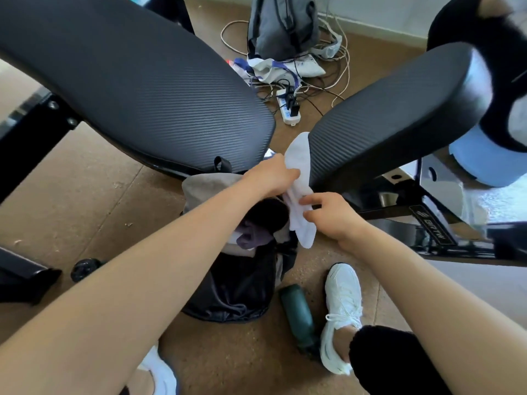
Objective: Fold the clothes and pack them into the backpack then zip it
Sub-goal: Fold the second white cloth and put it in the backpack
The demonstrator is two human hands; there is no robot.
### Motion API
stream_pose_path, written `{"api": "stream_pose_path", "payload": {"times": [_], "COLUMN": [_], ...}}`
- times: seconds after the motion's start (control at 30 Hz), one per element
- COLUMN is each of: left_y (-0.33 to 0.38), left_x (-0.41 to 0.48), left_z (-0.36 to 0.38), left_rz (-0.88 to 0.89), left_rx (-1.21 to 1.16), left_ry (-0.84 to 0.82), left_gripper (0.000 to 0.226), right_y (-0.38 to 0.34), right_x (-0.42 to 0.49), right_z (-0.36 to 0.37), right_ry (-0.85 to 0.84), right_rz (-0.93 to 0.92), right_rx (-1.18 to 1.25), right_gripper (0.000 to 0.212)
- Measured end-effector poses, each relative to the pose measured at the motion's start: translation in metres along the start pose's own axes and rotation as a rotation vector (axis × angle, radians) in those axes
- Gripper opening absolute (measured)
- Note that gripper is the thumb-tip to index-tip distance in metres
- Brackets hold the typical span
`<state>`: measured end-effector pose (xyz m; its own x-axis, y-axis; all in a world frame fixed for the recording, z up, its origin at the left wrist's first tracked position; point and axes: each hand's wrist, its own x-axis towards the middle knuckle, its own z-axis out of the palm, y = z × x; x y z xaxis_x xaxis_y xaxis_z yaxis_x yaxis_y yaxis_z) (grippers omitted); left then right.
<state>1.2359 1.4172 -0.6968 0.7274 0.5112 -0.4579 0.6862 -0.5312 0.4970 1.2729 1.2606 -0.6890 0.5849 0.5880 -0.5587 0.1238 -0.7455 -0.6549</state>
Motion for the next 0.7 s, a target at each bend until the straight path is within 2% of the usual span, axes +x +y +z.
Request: {"api": "stream_pose_path", "payload": {"times": [0.07, 0.17, 0.23, 0.3, 0.4, 0.5, 0.57, 0.63, 0.7], "left_y": [0.001, -0.006, -0.007, -0.004, 0.000, -0.004, -0.008, -0.012, -0.019], "left_x": [0.010, 0.017, 0.009, -0.004, -0.032, -0.071, -0.104, -0.141, -0.180], "left_z": [0.001, 0.006, 0.003, -0.003, -0.018, -0.040, -0.052, -0.059, -0.063], "left_rz": [-0.002, -0.036, -0.064, -0.086, -0.050, -0.008, 0.021, 0.046, 0.085], "left_rx": [-0.148, -0.399, -0.569, -0.681, -0.827, -0.897, -0.928, -0.922, -0.911], "left_ry": [-0.022, 0.064, -0.006, -0.092, -0.075, -0.066, -0.089, -0.109, -0.141], "left_gripper": [0.051, 0.037, 0.034, 0.043, 0.025, 0.044, 0.045, 0.041, 0.038], "right_y": [-0.001, -0.006, -0.010, -0.015, -0.023, -0.029, -0.032, -0.035, -0.036], "right_x": [-0.001, -0.007, -0.013, -0.020, -0.036, -0.058, -0.077, -0.099, -0.118], "right_z": [-0.003, -0.005, -0.005, -0.006, -0.008, -0.009, -0.006, -0.003, 0.002], "right_ry": [-0.007, -0.035, -0.050, -0.065, -0.085, -0.142, -0.168, -0.109, 0.088], "right_rz": [-0.002, -0.054, -0.114, -0.184, -0.248, -0.276, -0.333, -0.391, -0.464], "right_rx": [0.015, 0.064, 0.081, 0.093, 0.129, 0.228, 0.333, 0.438, 0.393], "right_gripper": [0.050, 0.046, 0.043, 0.038, 0.027, 0.022, 0.019, 0.015, 0.020]}}
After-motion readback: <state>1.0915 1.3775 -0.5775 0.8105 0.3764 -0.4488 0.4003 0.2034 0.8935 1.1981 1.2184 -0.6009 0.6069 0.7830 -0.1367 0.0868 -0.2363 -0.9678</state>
